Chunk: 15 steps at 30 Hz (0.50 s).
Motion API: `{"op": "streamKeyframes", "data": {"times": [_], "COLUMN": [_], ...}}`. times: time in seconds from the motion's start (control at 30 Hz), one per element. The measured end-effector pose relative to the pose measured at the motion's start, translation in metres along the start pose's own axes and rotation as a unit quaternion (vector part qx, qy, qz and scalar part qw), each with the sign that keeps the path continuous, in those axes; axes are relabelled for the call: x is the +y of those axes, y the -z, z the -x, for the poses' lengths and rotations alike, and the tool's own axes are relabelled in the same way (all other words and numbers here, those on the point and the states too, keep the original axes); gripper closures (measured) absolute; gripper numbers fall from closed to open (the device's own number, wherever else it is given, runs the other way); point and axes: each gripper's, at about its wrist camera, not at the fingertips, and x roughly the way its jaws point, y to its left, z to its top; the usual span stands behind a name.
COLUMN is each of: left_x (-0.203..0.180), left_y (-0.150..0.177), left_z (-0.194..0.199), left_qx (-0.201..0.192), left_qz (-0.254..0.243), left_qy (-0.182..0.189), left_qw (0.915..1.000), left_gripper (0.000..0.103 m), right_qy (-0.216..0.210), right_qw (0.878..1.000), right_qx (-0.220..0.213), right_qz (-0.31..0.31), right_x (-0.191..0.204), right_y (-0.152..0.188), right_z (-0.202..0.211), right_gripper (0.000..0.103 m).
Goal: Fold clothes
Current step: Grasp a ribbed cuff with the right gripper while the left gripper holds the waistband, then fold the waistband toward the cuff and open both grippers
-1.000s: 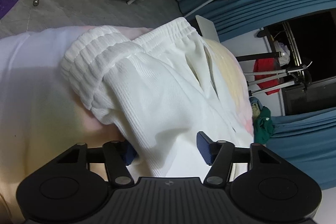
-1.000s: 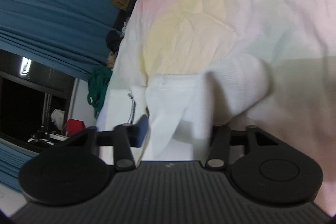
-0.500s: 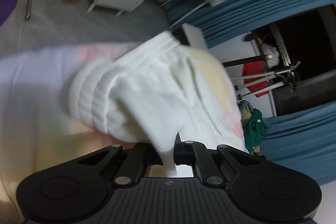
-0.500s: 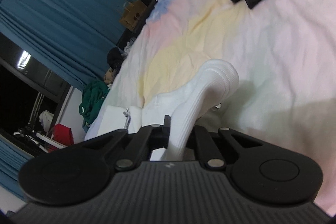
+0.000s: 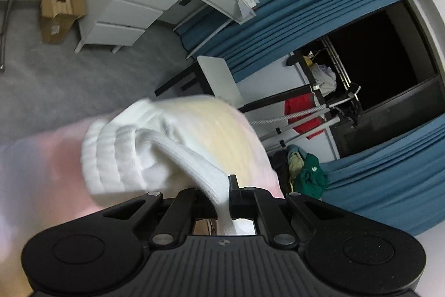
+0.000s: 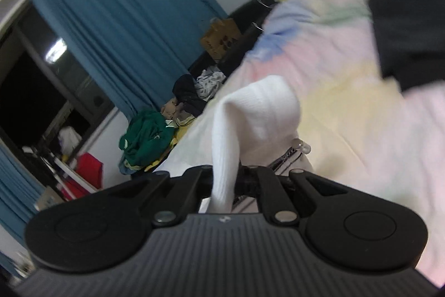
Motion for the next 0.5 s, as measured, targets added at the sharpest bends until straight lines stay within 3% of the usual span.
{"op": "streamKeyframes", "data": {"times": [0.07,0.13,0.27,0.5], "left_x": [-0.016,-0.036,-0.053,-0.034], "left_y": [-0.018,-0.033,-0.058,-0.059], "left_z": [-0.036,-0.077,-0.169,-0.314], "left_qx": [-0.002,-0.01,-0.01,0.02], "left_qz": [-0.011,-0.053,-0.068,-0.094], "left_qy": [-0.014,-0.045,-0.079,-0.163], "left_qw": [0.9999,0.9975,0.9945,0.9819], "left_gripper": [0.098,0.098,0.098,0.097], "right_qy": [0.011,0.023,0.048,0.089], "right_qw": [0.999,0.997,0.986,0.972], "right_qx": [-0.002,-0.013,-0.026,0.019], "right_qz": [0.032,0.067,0.158,0.218], "right_x": [0.033,0.067,0.122,0.141], "right_y": [-0.005,-0.006,0.017,0.07], "right_z": [-0.033,-0.069,-0.152,-0.27], "right_gripper": [0.098,0.098,0.098,0.097]}}
